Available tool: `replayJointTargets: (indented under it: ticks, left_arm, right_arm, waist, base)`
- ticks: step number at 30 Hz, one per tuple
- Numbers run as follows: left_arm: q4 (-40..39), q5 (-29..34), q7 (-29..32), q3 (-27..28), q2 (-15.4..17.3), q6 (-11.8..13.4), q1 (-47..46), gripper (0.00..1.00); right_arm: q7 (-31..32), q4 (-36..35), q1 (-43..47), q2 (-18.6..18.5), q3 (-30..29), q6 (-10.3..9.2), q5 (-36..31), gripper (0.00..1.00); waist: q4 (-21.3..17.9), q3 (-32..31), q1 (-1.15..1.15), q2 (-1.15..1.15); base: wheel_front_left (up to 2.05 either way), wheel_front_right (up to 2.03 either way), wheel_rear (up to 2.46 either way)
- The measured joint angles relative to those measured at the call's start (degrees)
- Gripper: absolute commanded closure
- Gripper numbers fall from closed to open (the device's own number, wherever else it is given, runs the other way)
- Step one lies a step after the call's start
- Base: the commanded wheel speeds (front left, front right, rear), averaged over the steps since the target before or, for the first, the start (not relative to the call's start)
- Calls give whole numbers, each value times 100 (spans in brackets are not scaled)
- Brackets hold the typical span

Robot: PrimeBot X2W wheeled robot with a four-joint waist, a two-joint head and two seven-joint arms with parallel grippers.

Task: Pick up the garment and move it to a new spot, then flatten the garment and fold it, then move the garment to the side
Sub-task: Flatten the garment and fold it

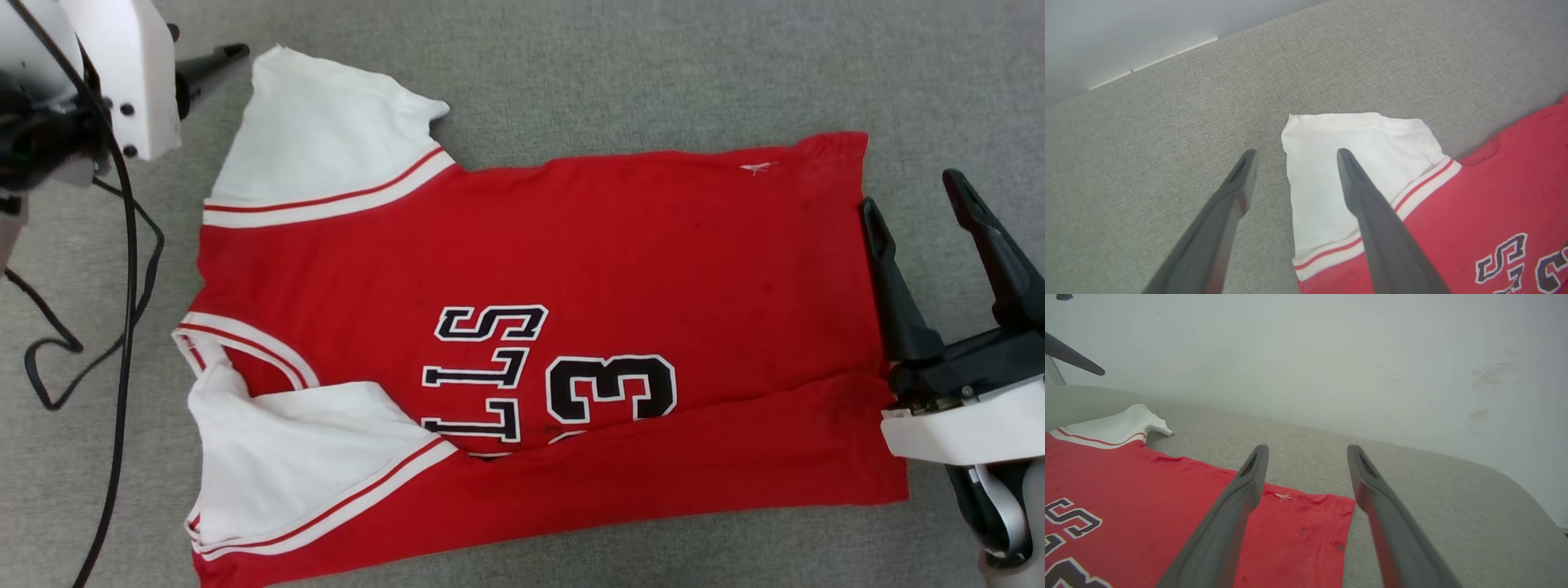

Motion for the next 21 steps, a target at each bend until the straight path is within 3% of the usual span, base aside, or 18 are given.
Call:
replayJointTargets:
  ticks: [7,19,20,21]
  left_arm:
    - [398,112,545,-216,-149,31,-465,0]
    - [892,257,565,-482,-204,-73,-455,0]
    - [906,207,537,-472,-207,-79,-413,11]
    - [916,170,521,-465,-212,-98,-383,75]
  right_arm:
    - [-75,75,-289,21,171,0,-9,0]
    - [-203,142,-459,32,302,0,13,0]
    - [-204,145,-460,33,310,0,18,0]
    - [-205,148,-466,33,313,0,19,0]
  waist:
    - [-144,410,0,0]
    - [-364,651,-1,0]
    - [-374,641,-1,0]
    - [-380,628,-1,0]
  base:
    - [0,0,0]
    - [0,0,0]
    - [0,0,0]
    - [0,0,0]
